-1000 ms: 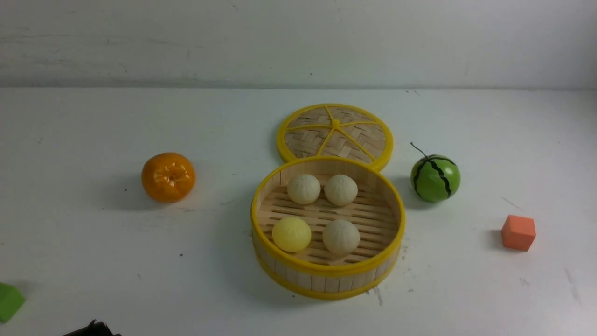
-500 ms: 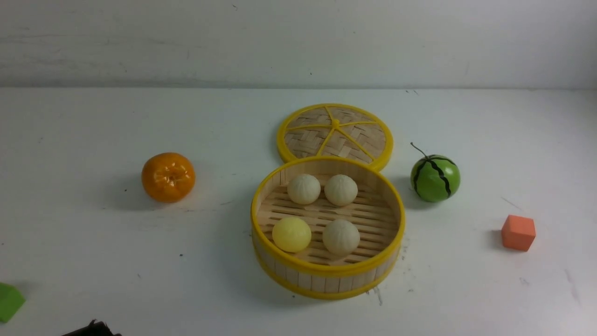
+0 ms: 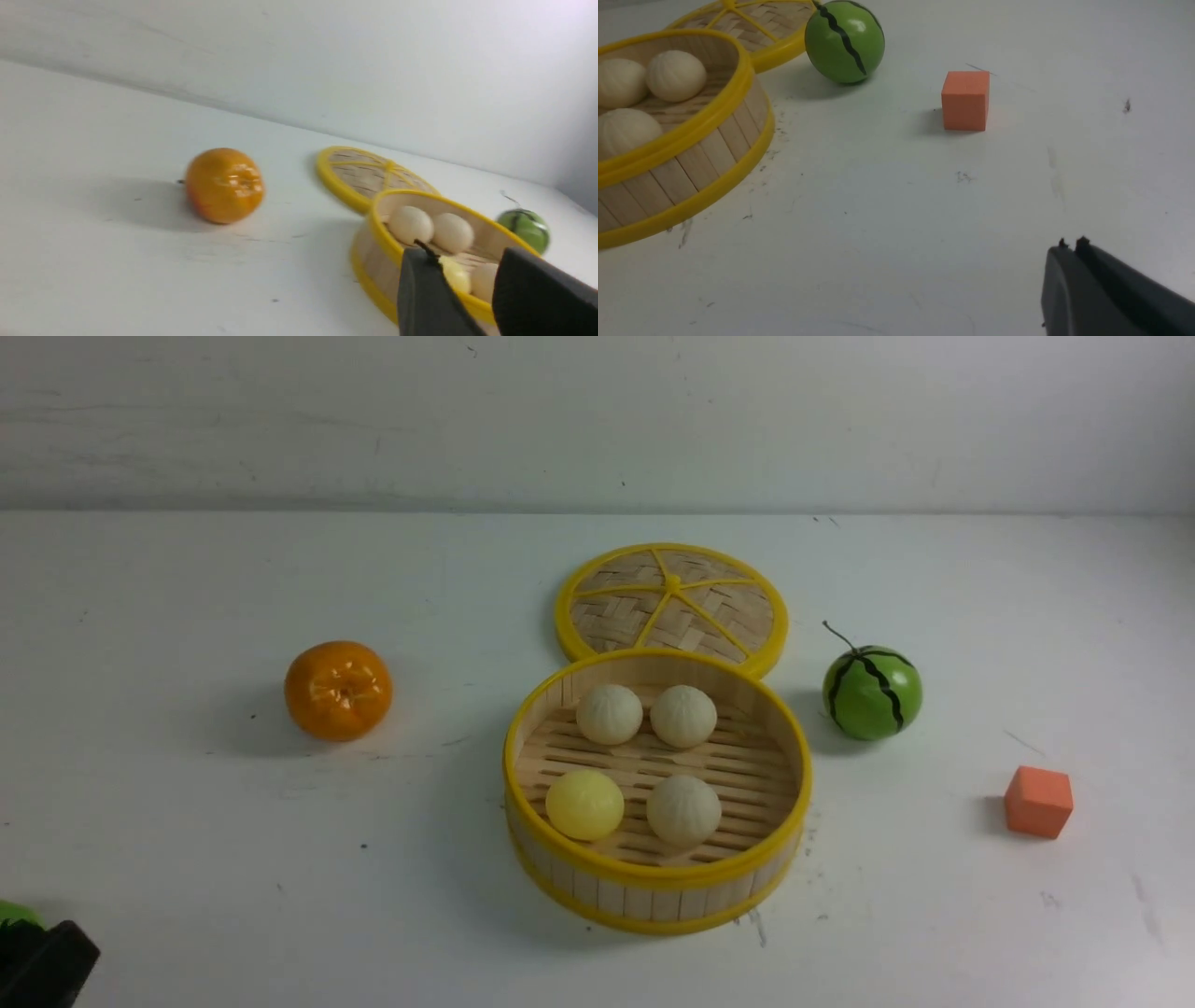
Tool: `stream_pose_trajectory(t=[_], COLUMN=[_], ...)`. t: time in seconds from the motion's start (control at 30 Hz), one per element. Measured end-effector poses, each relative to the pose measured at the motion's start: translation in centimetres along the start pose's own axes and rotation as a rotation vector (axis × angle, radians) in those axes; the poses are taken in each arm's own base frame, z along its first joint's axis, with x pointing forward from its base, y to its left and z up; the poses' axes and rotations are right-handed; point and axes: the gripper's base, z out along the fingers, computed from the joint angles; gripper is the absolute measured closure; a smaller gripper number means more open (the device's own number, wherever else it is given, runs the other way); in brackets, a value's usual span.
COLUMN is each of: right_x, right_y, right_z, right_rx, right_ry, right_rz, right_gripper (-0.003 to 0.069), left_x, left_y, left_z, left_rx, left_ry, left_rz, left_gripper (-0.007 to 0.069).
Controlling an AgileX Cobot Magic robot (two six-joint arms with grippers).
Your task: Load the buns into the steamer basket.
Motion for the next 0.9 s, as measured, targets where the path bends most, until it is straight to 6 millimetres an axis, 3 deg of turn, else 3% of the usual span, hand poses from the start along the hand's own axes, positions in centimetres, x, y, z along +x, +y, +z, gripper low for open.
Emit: stream_pose_trajectory(t=[0.27, 0.4, 0.9], right_x=[0.0, 0.0, 0.0], right_y=[0.0, 0.0, 0.0], right_z=[0.0, 0.0, 0.0], right_rx=[0.000, 0.000, 0.000], right_ry=[0.000, 0.000, 0.000], right_rz=[0.000, 0.000, 0.000], right_gripper=[0.0648, 0.0645, 0.0627], left_x=[3.5, 4.1, 4.0], left_y=[1.4, 1.6, 1.6], left_z=[-0.7, -0.8, -0.8], left_rx=[-0.157, -0.191, -0.193], left_ry=[0.245, 0.291, 0.284], left_rz=[-0.135, -0.210, -0.226], left_gripper=[0.0638, 0.0638, 0.0638])
